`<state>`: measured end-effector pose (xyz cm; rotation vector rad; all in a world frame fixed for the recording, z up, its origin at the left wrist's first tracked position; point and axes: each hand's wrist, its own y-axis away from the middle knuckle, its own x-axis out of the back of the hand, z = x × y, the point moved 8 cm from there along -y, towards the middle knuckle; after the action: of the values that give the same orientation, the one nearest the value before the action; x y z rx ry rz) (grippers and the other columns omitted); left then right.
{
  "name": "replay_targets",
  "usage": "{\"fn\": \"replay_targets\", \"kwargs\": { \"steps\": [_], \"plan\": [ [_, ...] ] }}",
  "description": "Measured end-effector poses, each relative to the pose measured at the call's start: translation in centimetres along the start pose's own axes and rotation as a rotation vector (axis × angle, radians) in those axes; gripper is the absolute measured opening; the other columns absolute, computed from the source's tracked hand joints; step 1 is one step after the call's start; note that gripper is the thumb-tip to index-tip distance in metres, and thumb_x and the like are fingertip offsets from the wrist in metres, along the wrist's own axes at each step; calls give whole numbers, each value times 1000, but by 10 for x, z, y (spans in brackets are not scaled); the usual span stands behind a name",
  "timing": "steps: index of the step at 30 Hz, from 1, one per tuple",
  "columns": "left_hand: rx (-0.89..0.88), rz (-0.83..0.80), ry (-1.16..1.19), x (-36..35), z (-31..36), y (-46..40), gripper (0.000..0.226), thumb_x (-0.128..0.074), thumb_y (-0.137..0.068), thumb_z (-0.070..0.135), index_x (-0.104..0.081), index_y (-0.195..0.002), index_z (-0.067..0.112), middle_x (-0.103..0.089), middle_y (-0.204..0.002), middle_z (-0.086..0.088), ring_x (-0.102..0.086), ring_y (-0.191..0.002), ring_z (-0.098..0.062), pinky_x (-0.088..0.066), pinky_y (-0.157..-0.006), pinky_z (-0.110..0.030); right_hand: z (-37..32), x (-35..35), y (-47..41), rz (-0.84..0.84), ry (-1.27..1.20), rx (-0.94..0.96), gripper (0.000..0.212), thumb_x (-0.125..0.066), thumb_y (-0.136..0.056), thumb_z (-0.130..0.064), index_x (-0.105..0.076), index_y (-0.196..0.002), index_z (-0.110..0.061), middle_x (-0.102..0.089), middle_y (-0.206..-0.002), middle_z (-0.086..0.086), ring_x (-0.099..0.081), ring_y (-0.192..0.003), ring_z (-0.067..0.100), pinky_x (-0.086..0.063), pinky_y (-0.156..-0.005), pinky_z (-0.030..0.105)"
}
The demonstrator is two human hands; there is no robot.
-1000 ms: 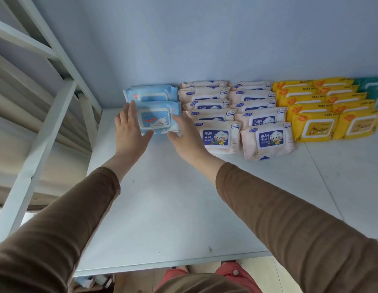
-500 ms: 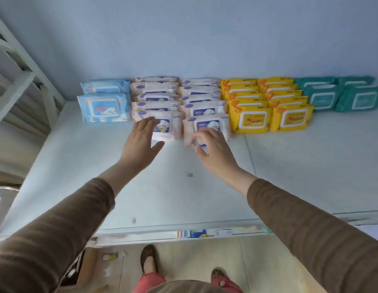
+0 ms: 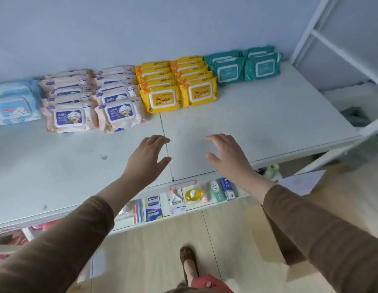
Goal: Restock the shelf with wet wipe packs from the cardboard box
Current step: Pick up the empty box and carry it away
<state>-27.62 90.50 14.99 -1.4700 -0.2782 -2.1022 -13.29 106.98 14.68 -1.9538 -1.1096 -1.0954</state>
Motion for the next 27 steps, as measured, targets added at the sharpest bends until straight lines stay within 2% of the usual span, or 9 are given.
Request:
{"fn": "replay_targets", "kwargs": {
  "steps": [9,12,14,17,23,27],
  "plan": [
    [-180,-93,60,-94,160,20,46,-67,-90,29,-54,-133,21,-54,-136,3,-49,-124,-21,-48,-92,-36,116,54,143,13,36,-195,37,-58,-96,-22,-53,-132,-18,-55,-133,-1,-45,-123,18,-41,-102,35],
    [-186,-142,96,-133,206,30,44,-67,-89,29,-55,-132,22,-55,-135,4,-48,-124,-20,-51,-92,-39,155,71,185,7,13,-250,39,-58,-97,-21,-51,-135,-19,-52,-135,-1,-44,-127,18,-40,-102,33],
    [-180,-175,97,-161,236,35,45,-67,-88,29,-55,-131,21,-55,-134,5,-48,-122,-20,-52,-89,-42,186,80,212,-14,14,-293,41,-55,-98,-24,-48,-139,-22,-50,-139,-4,-41,-128,16,-40,-98,30],
    [-168,-220,93,-205,279,37,48,-67,-88,31,-53,-133,21,-55,-132,3,-50,-120,-22,-52,-87,-41,246,87,245,-25,22,-311,41,-56,-98,-24,-49,-138,-22,-51,-138,-4,-44,-125,19,-43,-100,35],
    [-3,-338,85,-316,354,41,48,-67,-90,32,-52,-135,21,-53,-136,1,-48,-126,-22,-46,-100,-39,390,94,304,-61,11,-398,40,-61,-95,-25,-52,-134,-22,-54,-137,-5,-46,-124,17,-41,-103,29],
    [159,-424,76,-398,379,47,52,-64,-90,35,-47,-138,24,-50,-141,1,-46,-130,-22,-45,-103,-41,501,81,334,-156,15,-471,43,-60,-95,-25,-50,-137,-23,-54,-137,-4,-47,-126,20,-42,-103,33]
  ]
}}
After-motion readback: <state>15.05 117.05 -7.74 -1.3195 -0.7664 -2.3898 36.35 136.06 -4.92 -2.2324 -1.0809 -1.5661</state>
